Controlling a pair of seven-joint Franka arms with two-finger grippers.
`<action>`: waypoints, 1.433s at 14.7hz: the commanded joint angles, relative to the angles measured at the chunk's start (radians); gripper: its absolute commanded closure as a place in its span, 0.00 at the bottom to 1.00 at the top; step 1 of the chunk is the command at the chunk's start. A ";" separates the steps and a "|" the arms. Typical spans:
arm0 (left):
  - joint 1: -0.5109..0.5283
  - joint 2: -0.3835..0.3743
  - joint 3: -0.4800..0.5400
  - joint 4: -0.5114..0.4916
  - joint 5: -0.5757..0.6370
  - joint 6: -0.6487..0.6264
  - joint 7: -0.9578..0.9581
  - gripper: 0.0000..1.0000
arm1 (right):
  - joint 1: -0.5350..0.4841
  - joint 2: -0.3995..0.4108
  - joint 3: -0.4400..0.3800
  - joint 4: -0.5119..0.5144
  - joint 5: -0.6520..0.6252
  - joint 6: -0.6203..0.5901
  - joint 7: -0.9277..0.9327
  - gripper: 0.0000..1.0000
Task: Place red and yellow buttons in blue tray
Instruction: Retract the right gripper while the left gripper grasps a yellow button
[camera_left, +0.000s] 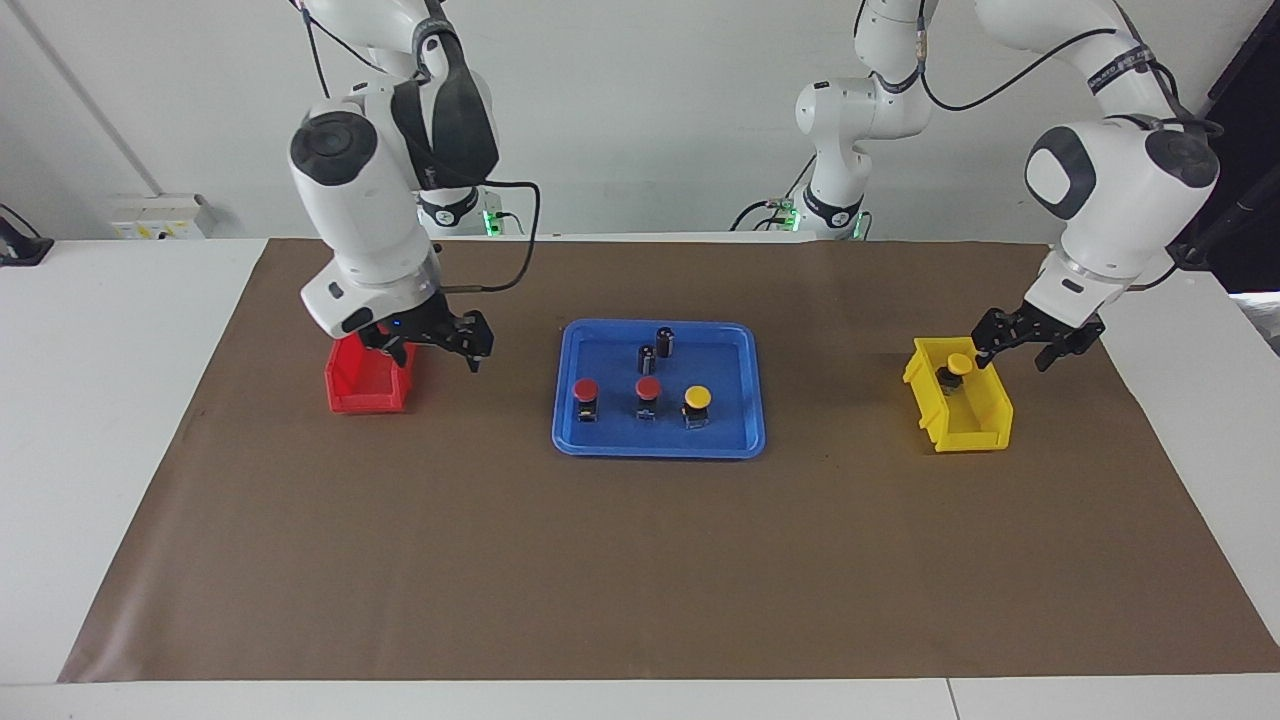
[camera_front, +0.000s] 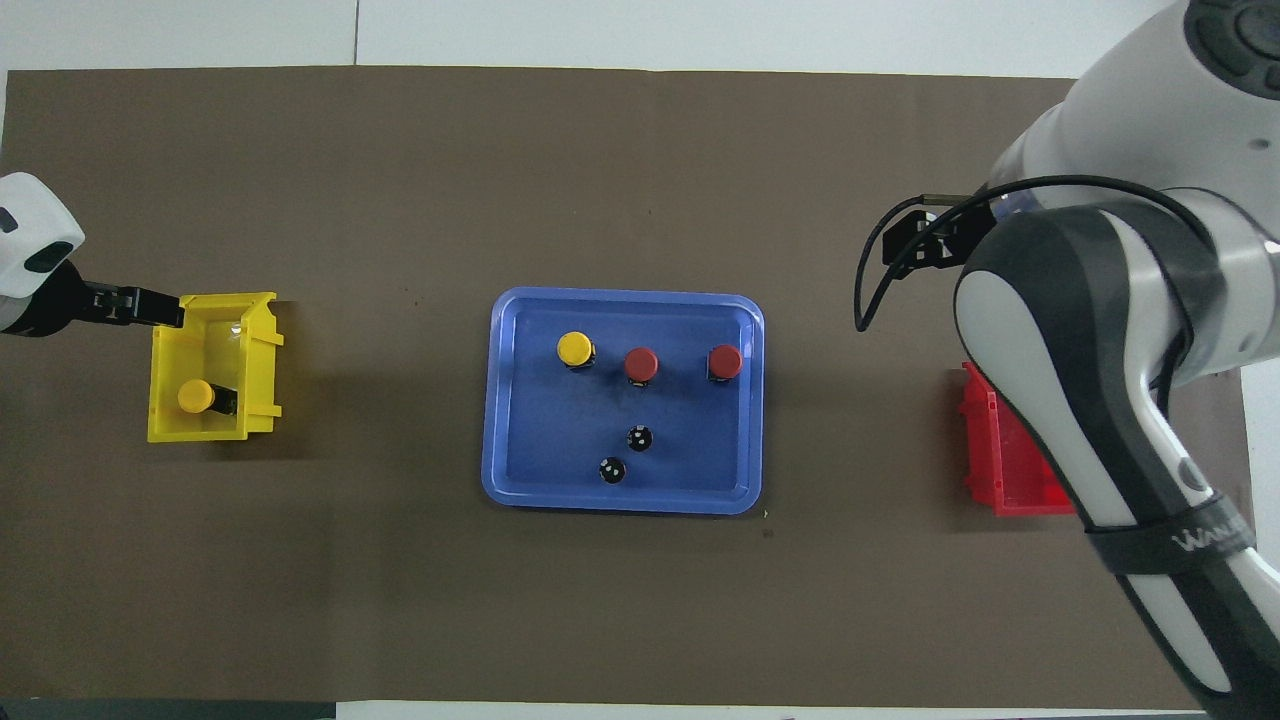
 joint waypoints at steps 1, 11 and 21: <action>0.009 -0.027 -0.010 -0.111 0.022 0.053 0.001 0.25 | -0.075 -0.058 0.009 0.029 -0.012 -0.088 -0.059 0.00; 0.014 -0.079 -0.010 -0.258 0.022 0.100 -0.002 0.34 | -0.166 -0.180 -0.124 0.026 -0.023 -0.228 -0.349 0.00; 0.023 -0.087 -0.011 -0.286 0.022 0.128 -0.047 0.59 | -0.164 -0.206 -0.123 -0.040 -0.021 -0.205 -0.359 0.00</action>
